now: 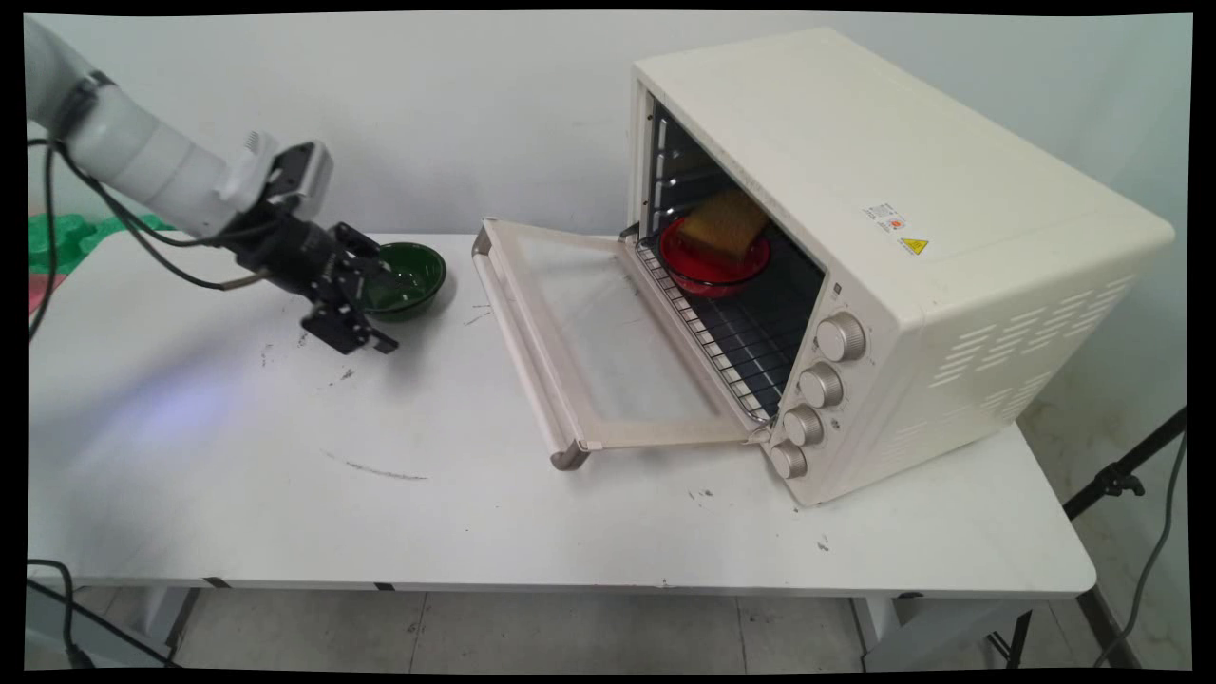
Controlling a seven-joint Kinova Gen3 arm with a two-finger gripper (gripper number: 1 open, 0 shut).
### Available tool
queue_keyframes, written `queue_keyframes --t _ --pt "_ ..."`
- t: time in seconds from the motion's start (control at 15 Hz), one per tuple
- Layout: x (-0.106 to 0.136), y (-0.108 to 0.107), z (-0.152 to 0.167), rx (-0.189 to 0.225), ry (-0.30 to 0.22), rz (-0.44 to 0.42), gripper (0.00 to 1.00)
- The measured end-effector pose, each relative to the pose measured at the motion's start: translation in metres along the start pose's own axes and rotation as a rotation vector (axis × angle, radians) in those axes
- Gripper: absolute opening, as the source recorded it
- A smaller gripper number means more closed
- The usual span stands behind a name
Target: Close the oven
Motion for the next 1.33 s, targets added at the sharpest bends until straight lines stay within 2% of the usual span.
queue_keyframes --t 0.07,0.13,0.8,1.07,1.33 --pt "0.003 0.001 0.008 0.006 -0.004 -0.002 1.0" --pt "0.007 0.001 0.017 0.012 -0.005 -0.006 0.0" --pt "0.035 0.003 0.096 0.064 -0.008 -0.073 0.0" --pt "0.048 0.004 0.129 0.077 0.003 -0.115 0.0" --pt "0.058 0.007 0.148 0.084 0.024 -0.147 0.0"
